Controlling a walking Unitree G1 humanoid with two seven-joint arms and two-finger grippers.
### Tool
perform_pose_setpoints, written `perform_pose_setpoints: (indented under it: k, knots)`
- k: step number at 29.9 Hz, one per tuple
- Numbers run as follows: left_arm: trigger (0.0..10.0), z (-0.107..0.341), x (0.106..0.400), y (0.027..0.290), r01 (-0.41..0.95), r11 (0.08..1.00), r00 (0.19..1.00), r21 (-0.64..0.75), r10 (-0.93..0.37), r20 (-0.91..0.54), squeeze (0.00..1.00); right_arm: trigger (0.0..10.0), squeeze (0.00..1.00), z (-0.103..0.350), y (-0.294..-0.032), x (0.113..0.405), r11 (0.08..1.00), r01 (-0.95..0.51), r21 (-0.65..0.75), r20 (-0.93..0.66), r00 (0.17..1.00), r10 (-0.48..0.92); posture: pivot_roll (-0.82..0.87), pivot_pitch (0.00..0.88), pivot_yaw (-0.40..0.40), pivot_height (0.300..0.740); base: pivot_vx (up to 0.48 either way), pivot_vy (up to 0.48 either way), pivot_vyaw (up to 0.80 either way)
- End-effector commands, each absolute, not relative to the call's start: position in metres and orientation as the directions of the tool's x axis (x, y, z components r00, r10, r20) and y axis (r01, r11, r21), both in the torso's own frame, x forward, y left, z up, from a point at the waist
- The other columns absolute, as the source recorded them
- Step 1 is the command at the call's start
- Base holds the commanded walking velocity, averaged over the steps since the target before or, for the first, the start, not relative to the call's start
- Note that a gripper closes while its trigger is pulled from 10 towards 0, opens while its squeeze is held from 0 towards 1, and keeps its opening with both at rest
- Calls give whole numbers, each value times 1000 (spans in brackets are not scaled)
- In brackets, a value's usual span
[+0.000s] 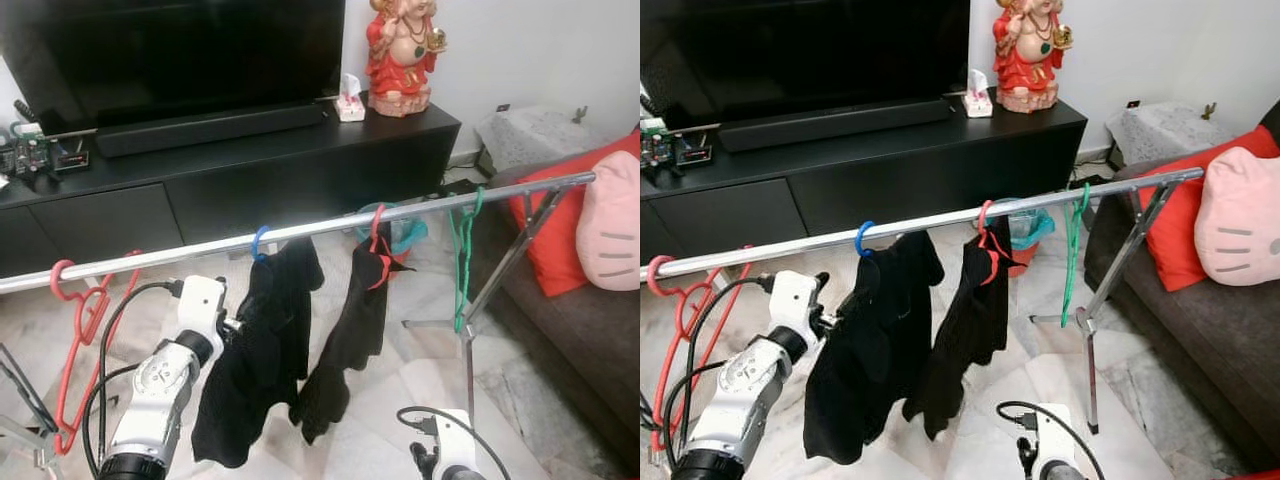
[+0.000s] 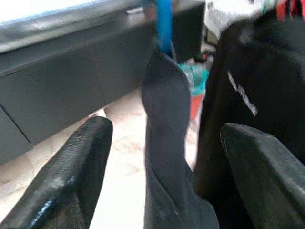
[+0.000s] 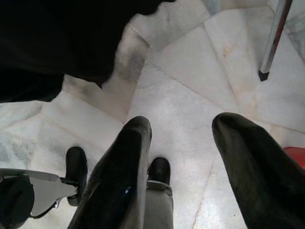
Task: Hang hanger
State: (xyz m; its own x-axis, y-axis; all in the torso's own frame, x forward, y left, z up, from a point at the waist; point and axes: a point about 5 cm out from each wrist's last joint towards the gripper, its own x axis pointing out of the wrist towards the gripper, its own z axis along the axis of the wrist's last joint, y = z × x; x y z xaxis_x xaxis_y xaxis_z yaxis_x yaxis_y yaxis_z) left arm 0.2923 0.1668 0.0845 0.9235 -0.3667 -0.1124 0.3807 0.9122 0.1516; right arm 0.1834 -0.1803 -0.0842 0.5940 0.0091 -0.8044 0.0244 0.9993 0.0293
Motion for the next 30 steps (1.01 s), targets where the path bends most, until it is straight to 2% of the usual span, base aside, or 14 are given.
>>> perform_pose_setpoints:
  k: [1, 6, 7, 18, 19, 20, 21, 22, 23, 30]
  knots:
    - [10000, 82, 293, 163, 402, 900, 914, 171, -381, -142, 1000, 10000, 0, -84, -181, 184, 1000, 19, 25, -805, 593, 9, 80, 0, -21, 740, 0, 0, 0]
    - [10000, 73, 312, 162, 317, 922, 940, 220, -275, -204, 1000, 10000, 0, -84, -180, 184, 999, 20, 29, -804, 594, 12, 65, 0, -17, 740, 0, 0, 0]
    - [10000, 71, 315, 161, 315, 924, 939, 217, -270, -213, 0, 10000, 0, -84, -180, 184, 999, 21, 30, -804, 594, 12, 62, 0, -16, 740, 0, 0, 0]
    - [10000, 64, 335, 154, 261, 949, 941, 175, -210, -267, 0, 10000, 0, -84, -182, 184, 999, 19, 29, -806, 592, 12, 51, 0, -31, 740, 0, 0, 0]
    - [8392, 64, 336, 154, 261, 950, 940, 173, -209, -268, 0, 10000, 0, -84, -182, 184, 999, 19, 28, -806, 592, 12, 49, 0, -32, 740, 0, 0, 0]
    - [5843, 64, 336, 153, 259, 951, 940, 171, -209, -268, 0, 10000, 0, -84, -182, 184, 999, 18, 28, -806, 592, 12, 49, 0, -32, 740, 0, 0, 0]
    - [2275, 63, 337, 153, 255, 953, 941, 166, -205, -269, 0, 10000, 0, -84, -183, 184, 999, 18, 28, -806, 592, 12, 48, 0, -33, 740, 0, 0, 0]
    - [2275, 63, 337, 153, 251, 954, 941, 162, -202, -270, 0, 10000, 0, -84, -183, 184, 999, 18, 28, -806, 592, 11, 48, 0, -33, 740, 0, 0, 0]
    - [0, 63, 337, 153, 247, 956, 943, 156, -200, -267, 0, 10000, 0, -84, -183, 184, 999, 18, 27, -806, 592, 11, 48, 0, -33, 740, 0, 0, 0]
    - [0, 60, 335, 154, 244, 959, 944, 141, -201, -261, 0, 10000, 0, -84, -184, 184, 1000, 13, 23, -808, 590, 11, 53, 0, -41, 740, 0, 0, 0]
